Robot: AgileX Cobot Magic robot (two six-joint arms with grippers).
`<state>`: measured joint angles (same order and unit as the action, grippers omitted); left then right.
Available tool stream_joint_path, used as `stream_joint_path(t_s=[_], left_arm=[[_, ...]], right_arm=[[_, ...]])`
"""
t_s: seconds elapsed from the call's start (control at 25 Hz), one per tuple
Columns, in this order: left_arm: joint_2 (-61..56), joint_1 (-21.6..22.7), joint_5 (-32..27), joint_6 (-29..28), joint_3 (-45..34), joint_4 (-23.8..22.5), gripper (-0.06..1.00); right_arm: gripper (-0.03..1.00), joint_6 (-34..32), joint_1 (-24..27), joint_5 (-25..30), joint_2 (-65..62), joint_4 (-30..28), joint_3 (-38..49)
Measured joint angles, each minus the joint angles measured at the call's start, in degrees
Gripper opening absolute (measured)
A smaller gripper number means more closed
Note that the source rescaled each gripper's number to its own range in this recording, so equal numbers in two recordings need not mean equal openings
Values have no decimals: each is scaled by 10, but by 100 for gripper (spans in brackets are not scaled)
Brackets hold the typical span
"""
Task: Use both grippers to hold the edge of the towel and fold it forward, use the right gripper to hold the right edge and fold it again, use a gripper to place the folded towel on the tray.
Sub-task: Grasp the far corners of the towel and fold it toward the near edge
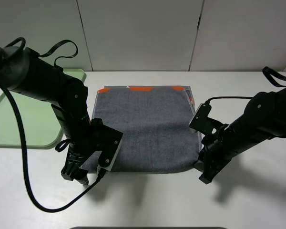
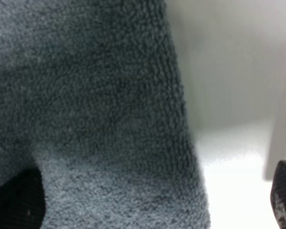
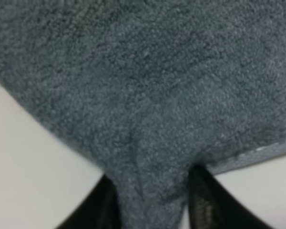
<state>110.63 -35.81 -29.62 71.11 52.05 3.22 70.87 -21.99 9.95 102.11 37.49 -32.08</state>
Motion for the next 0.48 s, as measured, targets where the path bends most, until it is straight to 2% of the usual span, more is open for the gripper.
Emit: stream_joint_path(t_s=[0.24, 0.48], left_arm=[[0, 0, 0, 0, 0, 0, 94], [0, 0, 3, 0, 0, 0, 86]], right_arm=[[2, 0, 0, -3, 0, 1, 0], [0, 0, 0, -6, 0, 1, 0]])
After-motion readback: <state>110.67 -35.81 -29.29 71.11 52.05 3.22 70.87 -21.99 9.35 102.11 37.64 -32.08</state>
